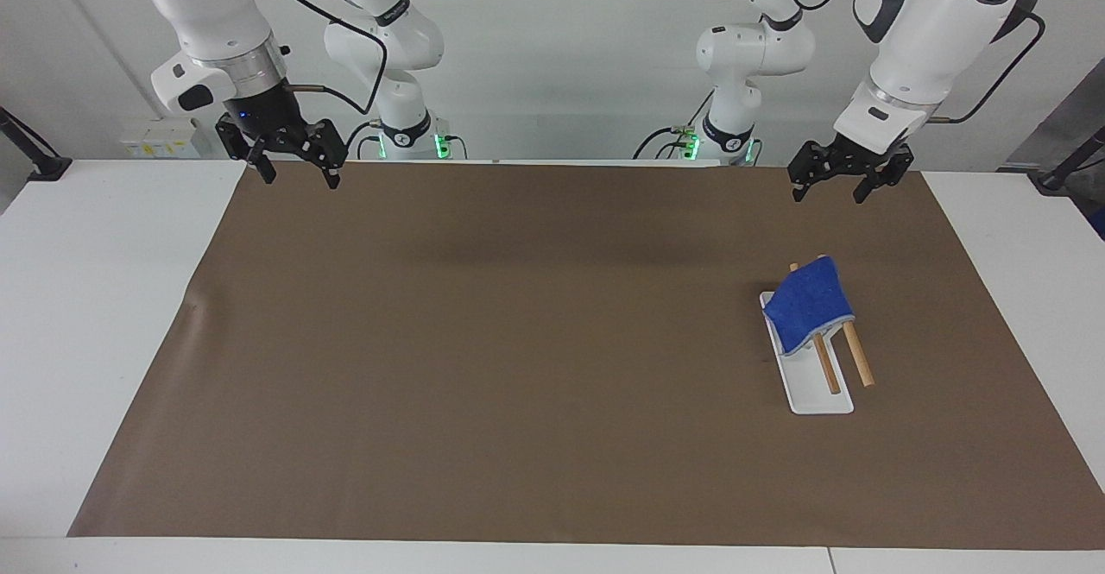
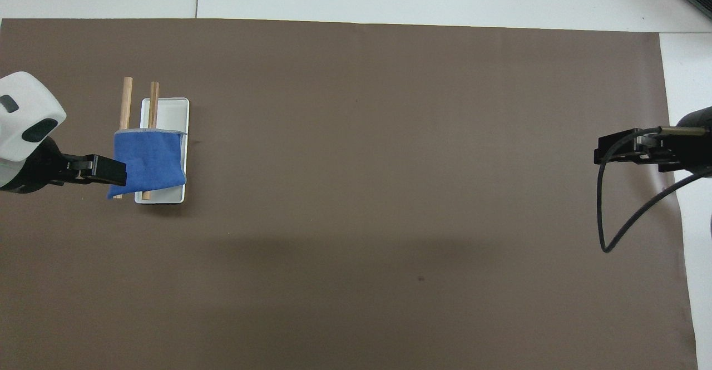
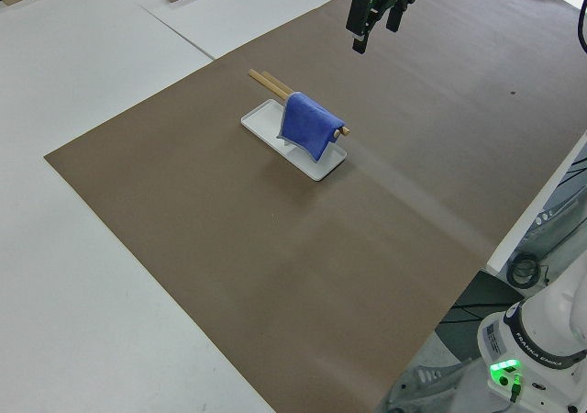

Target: Right arm passes towel to left arm to hang

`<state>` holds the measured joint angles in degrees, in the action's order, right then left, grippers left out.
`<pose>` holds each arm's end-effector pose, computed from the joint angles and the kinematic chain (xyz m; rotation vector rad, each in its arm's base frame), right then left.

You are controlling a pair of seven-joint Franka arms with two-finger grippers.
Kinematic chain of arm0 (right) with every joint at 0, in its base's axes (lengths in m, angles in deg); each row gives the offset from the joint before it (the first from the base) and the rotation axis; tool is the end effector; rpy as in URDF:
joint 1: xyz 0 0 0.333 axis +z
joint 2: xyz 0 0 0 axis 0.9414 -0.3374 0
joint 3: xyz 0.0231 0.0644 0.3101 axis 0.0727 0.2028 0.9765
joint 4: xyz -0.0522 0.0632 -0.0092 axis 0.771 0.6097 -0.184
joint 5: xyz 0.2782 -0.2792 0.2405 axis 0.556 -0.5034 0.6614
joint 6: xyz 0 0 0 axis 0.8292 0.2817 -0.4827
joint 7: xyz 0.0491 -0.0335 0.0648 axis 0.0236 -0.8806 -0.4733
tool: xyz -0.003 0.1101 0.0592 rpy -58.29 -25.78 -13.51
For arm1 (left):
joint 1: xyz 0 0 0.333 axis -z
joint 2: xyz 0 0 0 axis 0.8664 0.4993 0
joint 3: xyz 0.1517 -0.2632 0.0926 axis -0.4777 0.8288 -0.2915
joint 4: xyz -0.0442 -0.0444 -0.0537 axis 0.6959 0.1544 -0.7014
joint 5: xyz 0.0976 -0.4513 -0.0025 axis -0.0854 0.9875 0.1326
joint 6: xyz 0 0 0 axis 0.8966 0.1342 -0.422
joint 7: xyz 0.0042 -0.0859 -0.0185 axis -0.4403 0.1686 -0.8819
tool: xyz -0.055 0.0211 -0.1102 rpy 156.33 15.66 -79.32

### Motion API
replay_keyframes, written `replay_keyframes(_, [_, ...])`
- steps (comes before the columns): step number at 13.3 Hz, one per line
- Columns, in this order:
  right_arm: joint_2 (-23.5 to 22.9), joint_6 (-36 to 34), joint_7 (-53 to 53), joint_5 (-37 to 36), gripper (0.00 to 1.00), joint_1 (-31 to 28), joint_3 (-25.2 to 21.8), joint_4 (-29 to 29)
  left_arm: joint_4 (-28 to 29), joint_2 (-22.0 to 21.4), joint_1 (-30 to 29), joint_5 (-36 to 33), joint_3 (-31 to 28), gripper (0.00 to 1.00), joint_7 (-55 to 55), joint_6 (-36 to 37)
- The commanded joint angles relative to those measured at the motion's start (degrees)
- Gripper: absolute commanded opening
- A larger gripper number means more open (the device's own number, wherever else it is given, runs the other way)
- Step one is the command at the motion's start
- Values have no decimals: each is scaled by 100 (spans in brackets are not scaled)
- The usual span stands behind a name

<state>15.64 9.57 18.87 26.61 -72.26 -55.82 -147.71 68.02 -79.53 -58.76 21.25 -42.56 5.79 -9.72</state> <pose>0.6094 0.0116 0.6117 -3.1230 0.2038 -0.0278 0.5876 -0.0651 0.5615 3.1269 -0.0833 -0.0481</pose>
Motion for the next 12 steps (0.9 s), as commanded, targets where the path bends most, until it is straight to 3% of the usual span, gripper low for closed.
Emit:
replay_keyframes(1, [84,-62,49,3,100,-93,58,-77,118,-108,-320,-1,-29,100,-33,-3])
replay_keyframes(4, [84,-62,49,3,100,-84,58,-77,118,-108,-593,-1,-29,100,-33,-3])
replay_keyframes(12, [84,-62,49,3,100,-84,58,-77,118,-108,-612,-1,-29,100,-33,-11])
